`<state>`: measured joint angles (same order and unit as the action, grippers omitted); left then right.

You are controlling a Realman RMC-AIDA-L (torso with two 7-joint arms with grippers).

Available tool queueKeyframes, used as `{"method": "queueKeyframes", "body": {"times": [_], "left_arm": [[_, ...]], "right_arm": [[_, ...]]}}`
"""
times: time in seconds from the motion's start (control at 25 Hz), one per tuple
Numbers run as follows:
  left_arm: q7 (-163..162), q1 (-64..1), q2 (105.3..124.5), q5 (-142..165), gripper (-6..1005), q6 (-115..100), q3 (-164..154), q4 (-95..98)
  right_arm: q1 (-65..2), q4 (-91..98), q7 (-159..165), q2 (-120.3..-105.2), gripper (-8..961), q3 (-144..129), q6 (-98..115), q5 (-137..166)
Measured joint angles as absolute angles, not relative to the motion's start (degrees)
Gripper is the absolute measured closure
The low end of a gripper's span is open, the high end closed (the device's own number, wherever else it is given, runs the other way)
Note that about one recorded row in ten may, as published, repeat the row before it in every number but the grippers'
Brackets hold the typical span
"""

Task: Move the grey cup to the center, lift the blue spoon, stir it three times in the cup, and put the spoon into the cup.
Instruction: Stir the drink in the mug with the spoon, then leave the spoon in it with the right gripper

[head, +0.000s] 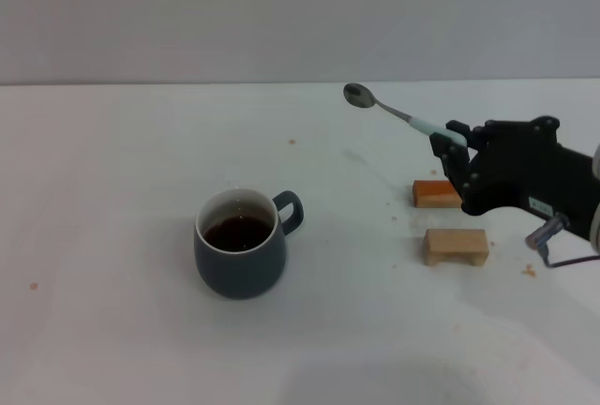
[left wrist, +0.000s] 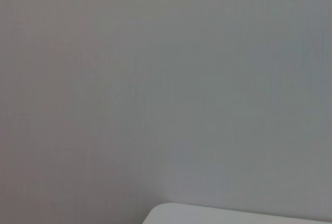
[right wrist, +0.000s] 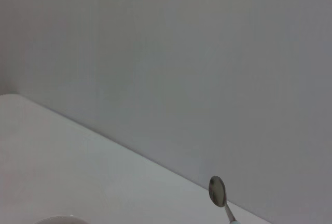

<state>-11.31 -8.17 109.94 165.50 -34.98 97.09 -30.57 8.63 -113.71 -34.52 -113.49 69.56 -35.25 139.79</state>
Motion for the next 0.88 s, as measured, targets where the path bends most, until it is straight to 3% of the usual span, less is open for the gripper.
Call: {"method": "queueKeyframes", "body": {"times": [0.24,0.44,0.88], "left_arm": [[-11.11,-8.37,110.47,165.50,1001,-34.83,97.14,-30.53],[-10.35,-7.93,111.26,165.50,1001,-34.83,97.75,-30.75],[-9.61,-7.81,111.89,165.50,1001,-35.05,98.45,-30.96]], "right_arm": [[5.45,-115.56,-40.38,-115.06,832,77.45,-45.12,130.82],[0.90,-114.06,-48.65,-118.35,832,88.89,-58.76,116.79],[-10.46,-113.40,-39.91,-118.64,831,96.93,-72.24,116.75]]}}
